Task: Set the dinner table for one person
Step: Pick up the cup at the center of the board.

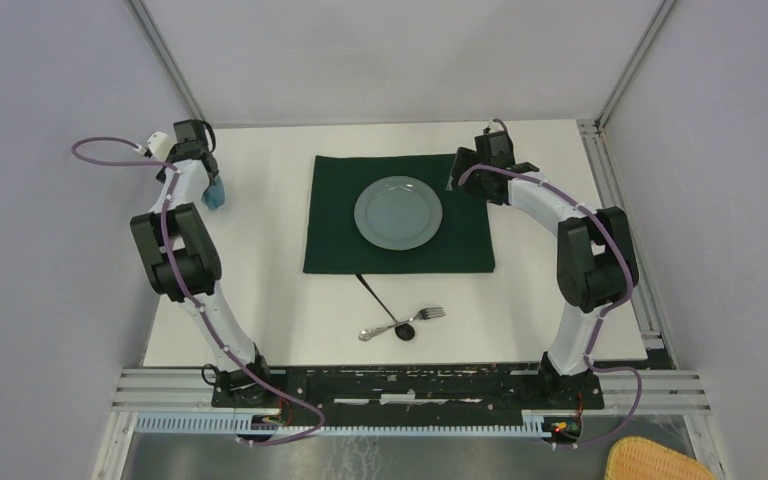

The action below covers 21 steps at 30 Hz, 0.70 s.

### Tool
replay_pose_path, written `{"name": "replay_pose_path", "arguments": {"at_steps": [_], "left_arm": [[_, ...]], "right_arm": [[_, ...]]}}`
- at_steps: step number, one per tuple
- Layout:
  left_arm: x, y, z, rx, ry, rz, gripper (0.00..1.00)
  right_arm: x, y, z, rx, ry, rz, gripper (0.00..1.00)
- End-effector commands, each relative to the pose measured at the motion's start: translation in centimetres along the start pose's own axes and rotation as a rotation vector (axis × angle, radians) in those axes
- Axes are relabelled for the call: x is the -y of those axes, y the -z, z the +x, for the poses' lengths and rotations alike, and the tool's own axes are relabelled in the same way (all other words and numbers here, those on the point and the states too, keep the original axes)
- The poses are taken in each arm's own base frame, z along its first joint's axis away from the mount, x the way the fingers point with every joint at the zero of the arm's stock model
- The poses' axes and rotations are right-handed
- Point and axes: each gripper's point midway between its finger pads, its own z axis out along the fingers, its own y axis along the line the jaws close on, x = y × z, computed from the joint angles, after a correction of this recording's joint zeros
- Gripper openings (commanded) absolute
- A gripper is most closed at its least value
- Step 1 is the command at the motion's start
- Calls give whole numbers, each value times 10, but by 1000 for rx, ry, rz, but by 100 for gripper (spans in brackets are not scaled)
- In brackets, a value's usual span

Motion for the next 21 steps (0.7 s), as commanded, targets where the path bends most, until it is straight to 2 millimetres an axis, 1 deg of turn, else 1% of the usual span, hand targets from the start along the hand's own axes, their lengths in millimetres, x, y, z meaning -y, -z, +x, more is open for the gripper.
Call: {"name": "replay_pose_path", "arguments": {"at_steps": [1, 7, 11, 14, 15, 21], "left_arm": [[10, -1, -27, 69, 49, 16, 60], [8, -8, -17, 48, 40, 7, 57], [8, -11, -13, 44, 37, 11, 53], [10, -13, -11, 36, 33, 17, 39], [10, -14, -10, 33, 31, 18, 36], [13, -15, -10, 32, 26, 24, 22]], "right_arm": [[-5, 1, -20, 53, -2, -11, 95], [-5, 1, -20, 51, -3, -11, 94], [-5, 1, -20, 53, -2, -10, 94], [-5, 0, -19, 50, -3, -8, 94], [-5, 0, -19, 50, -4, -10, 94], [-6, -2, -19, 47, -7, -12, 94]]}}
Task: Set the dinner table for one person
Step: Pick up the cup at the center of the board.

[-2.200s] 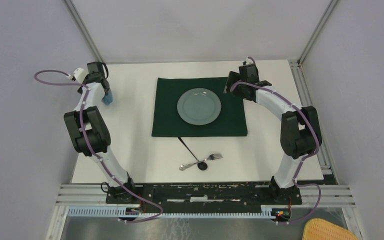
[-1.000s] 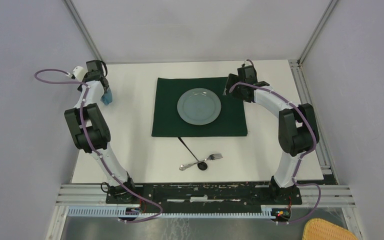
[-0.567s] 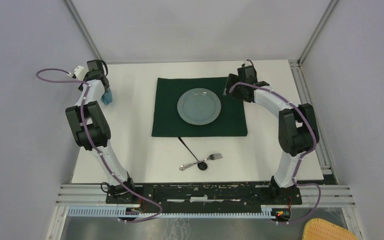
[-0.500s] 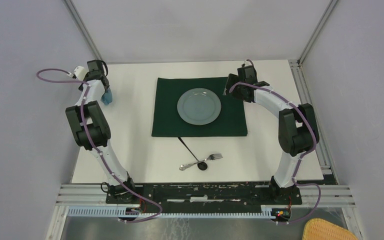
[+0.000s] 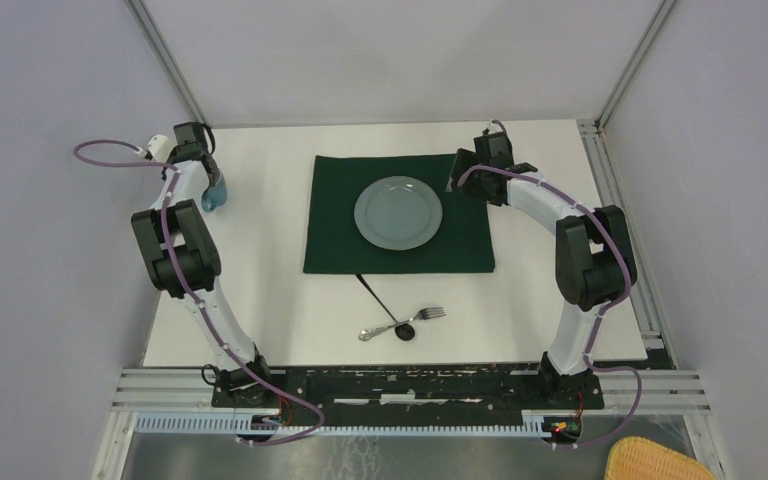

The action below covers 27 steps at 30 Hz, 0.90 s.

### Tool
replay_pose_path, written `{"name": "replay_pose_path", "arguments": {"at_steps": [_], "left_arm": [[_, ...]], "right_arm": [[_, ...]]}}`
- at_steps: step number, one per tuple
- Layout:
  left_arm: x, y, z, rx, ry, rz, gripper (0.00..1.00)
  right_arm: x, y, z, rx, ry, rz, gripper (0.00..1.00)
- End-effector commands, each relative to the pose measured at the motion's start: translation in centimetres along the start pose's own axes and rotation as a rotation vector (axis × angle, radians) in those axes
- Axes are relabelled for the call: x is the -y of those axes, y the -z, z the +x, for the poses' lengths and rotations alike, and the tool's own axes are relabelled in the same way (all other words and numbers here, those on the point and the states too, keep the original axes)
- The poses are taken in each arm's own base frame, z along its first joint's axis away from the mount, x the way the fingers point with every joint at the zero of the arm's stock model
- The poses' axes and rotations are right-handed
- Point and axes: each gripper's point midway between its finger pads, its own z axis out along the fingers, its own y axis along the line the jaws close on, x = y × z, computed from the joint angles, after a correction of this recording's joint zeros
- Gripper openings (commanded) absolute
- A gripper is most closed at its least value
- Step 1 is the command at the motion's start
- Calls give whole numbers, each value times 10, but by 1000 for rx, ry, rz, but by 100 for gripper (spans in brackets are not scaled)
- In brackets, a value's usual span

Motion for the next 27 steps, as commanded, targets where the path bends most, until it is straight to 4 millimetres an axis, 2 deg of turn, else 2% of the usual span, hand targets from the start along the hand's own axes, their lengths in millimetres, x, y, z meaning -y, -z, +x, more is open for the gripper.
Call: {"name": "replay_pose_path", "arguments": {"at_steps": [1, 7, 13, 27], "left_arm": [[11, -1, -16, 37, 24, 30, 20], [16, -1, -17, 29, 19, 49, 2], [22, 3, -19, 19, 18, 83, 2], [53, 31, -32, -21, 53, 252, 2]], "right_arm": [[-8, 2, -23, 58, -9, -18, 94], [-8, -1, -22, 52, -13, -18, 94], [-10, -5, -19, 39, -22, -25, 93], [-13, -7, -15, 32, -23, -37, 91]]}}
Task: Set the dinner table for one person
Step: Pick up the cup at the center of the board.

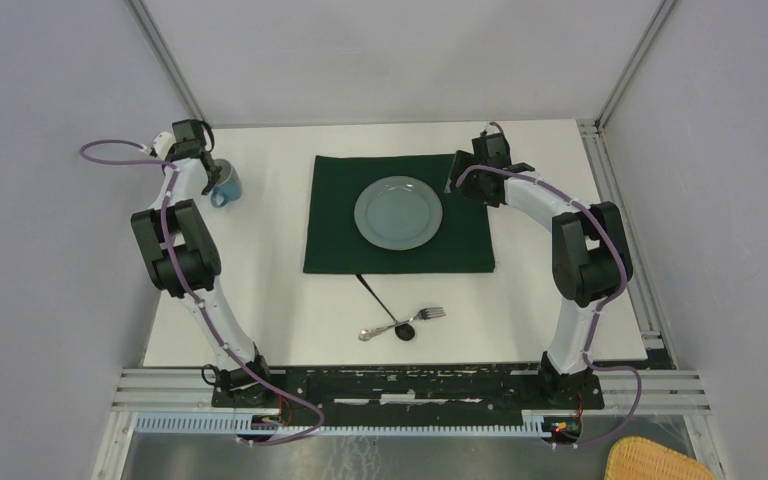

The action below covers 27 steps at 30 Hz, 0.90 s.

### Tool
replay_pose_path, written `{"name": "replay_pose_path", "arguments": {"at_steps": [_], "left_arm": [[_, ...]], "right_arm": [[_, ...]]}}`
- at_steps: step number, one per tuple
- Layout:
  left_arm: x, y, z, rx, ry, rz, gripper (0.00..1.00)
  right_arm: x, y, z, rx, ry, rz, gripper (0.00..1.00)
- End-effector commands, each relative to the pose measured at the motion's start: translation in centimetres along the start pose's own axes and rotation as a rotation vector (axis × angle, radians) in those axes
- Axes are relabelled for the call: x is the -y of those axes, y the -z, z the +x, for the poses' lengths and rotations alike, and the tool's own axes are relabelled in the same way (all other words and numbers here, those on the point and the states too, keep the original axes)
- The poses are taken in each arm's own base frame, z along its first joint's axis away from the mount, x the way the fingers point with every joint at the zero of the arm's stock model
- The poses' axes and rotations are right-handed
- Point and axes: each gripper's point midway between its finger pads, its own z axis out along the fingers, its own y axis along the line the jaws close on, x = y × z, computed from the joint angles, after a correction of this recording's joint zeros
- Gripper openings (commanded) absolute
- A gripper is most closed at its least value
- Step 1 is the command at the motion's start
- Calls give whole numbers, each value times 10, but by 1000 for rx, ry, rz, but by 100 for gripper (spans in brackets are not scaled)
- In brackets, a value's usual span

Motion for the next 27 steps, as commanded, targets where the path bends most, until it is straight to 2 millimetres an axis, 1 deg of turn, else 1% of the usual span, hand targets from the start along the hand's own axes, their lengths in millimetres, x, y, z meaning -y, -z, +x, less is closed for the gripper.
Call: {"name": "replay_pose_path", "arguments": {"at_steps": [1, 8, 13, 15, 19, 24, 27], "left_arm": [[37, 26, -43, 79, 42, 146, 2], [52, 45, -52, 89, 19, 211, 2], [74, 64, -52, 105, -39, 245, 2], [87, 71, -46, 97, -65, 264, 2], [115, 86, -28, 84, -124, 301, 2], [148, 102, 1, 37, -157, 368, 2], [166, 112, 18, 21, -188, 400, 2]], "right_arm": [[-11, 2, -21, 55, -16, -28, 92], [-11, 2, -20, 51, -13, -29, 91], [-13, 1, -18, 49, -9, -36, 91], [-14, 2, -18, 50, -6, -36, 91], [-11, 6, -20, 57, 0, -27, 91], [-9, 14, -23, 71, 6, -18, 91], [-4, 21, -24, 92, 4, 4, 91]]}}
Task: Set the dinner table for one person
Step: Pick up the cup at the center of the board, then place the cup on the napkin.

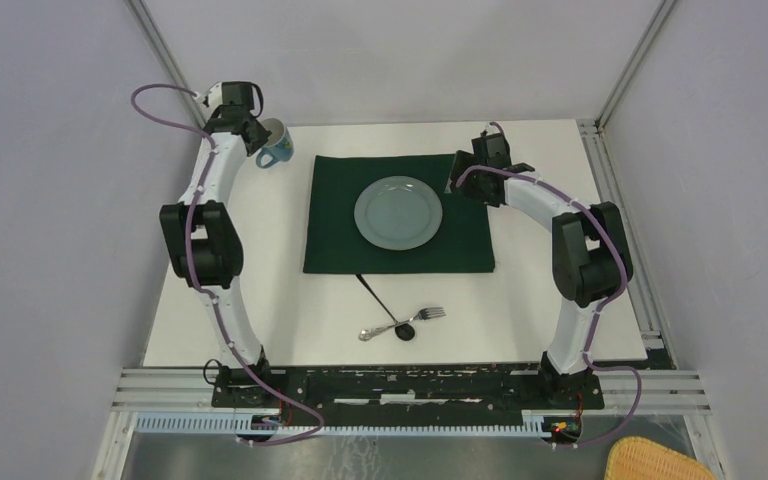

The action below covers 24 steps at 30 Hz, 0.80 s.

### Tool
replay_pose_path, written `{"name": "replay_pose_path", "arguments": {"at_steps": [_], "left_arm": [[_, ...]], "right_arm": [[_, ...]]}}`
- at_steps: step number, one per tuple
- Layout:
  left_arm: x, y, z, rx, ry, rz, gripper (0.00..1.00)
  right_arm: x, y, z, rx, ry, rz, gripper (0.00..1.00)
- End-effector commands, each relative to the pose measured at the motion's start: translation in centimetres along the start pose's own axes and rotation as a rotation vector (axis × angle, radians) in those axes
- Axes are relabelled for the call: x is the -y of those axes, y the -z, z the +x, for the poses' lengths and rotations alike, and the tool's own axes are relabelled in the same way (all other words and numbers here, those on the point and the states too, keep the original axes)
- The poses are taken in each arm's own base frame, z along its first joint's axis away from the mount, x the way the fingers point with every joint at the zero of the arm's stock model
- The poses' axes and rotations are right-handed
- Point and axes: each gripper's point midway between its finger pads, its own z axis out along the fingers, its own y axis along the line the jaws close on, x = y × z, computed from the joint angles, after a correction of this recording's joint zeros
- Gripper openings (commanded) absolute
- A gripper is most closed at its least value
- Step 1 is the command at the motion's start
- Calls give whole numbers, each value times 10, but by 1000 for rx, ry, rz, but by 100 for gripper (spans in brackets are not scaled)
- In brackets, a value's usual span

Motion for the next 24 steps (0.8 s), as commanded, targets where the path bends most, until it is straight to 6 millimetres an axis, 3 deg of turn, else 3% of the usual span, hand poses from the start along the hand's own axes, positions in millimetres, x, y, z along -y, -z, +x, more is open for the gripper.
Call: {"name": "replay_pose_path", "arguments": {"at_steps": [1, 2, 13, 18, 24], "left_arm": [[40, 8, -9, 35, -15, 91, 2], [56, 13, 2, 24, -32, 119, 2], [122, 29, 54, -19, -144, 216, 2], [134, 36, 66, -42, -152, 245, 2], [133, 41, 76, -57, -173, 230, 2]], "right_arm": [[-4, 24, -26, 103, -3, -2, 91], [-4, 26, -27, 113, -1, -4, 91], [2, 41, -26, 121, 0, 12, 92], [2, 43, -24, 116, -1, 8, 92], [-1, 44, -23, 108, -5, -10, 91]]}}
